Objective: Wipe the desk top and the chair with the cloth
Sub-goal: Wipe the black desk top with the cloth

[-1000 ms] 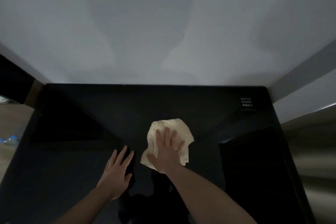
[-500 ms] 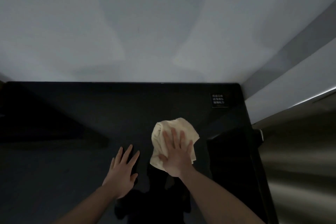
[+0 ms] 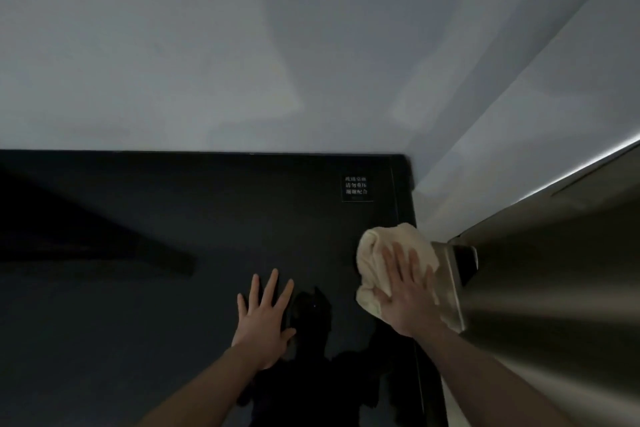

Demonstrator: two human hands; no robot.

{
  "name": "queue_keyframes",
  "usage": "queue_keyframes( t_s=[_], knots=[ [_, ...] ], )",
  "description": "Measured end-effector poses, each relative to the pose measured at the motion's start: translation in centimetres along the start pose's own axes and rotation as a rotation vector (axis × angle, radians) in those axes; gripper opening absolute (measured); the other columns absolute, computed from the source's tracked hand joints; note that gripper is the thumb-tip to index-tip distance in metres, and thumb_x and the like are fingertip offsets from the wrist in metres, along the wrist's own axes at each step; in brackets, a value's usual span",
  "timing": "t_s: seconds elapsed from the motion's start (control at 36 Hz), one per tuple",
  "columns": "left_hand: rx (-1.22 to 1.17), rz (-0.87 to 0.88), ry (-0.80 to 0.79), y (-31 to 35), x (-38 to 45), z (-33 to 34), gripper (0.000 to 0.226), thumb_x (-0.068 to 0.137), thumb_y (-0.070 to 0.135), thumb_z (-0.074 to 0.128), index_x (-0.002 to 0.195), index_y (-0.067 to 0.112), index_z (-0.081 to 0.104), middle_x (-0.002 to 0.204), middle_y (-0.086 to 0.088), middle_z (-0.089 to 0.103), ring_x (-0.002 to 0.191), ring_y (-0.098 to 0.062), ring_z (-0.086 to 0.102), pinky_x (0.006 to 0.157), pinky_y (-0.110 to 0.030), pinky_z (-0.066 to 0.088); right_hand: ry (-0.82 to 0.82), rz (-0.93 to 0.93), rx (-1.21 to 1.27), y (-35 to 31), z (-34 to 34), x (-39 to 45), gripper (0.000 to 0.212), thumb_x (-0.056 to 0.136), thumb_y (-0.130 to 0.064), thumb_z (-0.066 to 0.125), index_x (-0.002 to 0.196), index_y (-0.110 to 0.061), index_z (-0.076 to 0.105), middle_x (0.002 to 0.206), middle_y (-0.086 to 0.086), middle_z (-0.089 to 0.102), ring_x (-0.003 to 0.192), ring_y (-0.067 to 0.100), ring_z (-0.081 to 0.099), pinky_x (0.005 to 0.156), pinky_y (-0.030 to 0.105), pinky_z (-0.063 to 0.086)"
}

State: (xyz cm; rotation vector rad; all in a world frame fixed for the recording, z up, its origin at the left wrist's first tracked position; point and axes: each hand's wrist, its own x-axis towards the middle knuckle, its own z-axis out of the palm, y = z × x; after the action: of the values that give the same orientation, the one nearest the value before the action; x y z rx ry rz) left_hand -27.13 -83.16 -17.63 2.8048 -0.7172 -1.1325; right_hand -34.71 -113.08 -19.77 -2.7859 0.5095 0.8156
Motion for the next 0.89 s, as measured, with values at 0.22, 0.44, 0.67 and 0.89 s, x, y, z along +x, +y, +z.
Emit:
queue_keyframes(
  t_s=[0.22, 0.44, 0.67, 0.89],
  knots=[
    [0.008, -0.017, 0.002, -0.7, -0.7, -0.9, 0.091, 0.098, 0.052, 0.053, 0.159, 0.036, -0.012, 0.162, 0.004, -0.034, 0.151, -0.036, -0.025, 0.124, -0.055, 0.001, -0.052, -0.001, 0.008, 4.0, -0.4, 1.7, 0.085, 0.092, -0.072, 0.002, 0.160, -0.022, -0.016, 0.167, 0.011, -0.017, 0.153, 0.041, -0.010, 0.120, 0.067, 0.013],
    [-0.018, -0.146, -0.014, -5.6, -2.9, -1.8, 0.095, 0.096, 0.052, 0.057, 0.160, 0.034, -0.010, 0.164, 0.003, -0.031, 0.152, -0.037, -0.020, 0.124, -0.055, 0.008, 0.015, 0.127, 0.200, -0.6, -2.6, 1.8, 0.092, 0.099, -0.065, 0.035, 0.137, -0.033, -0.043, 0.164, 0.007, -0.029, 0.151, 0.043, -0.017, 0.121, 0.062, 0.005],
    [-0.059, -0.232, -0.018, -13.1, -4.5, -2.7, 0.099, 0.094, 0.052, 0.060, 0.160, 0.034, -0.012, 0.163, 0.003, -0.032, 0.153, -0.036, -0.018, 0.124, -0.055, 0.012, -0.028, 0.203, 0.250, -7.2, -3.3, 2.6, 0.088, 0.102, -0.061, 0.028, 0.133, -0.027, -0.048, 0.162, 0.008, -0.034, 0.147, 0.049, -0.025, 0.115, 0.070, -0.002],
    [-0.059, -0.202, -0.016, -20.7, -4.9, -4.4, 0.100, 0.093, 0.053, 0.061, 0.160, 0.035, -0.012, 0.164, 0.003, -0.031, 0.153, -0.036, -0.018, 0.123, -0.054, 0.012, -0.087, 0.093, 0.269, -20.4, -2.5, 3.4, 0.082, 0.105, -0.051, 0.025, 0.143, -0.024, -0.042, 0.157, 0.006, -0.043, 0.142, 0.045, -0.037, 0.116, 0.064, -0.016]
  ],
)
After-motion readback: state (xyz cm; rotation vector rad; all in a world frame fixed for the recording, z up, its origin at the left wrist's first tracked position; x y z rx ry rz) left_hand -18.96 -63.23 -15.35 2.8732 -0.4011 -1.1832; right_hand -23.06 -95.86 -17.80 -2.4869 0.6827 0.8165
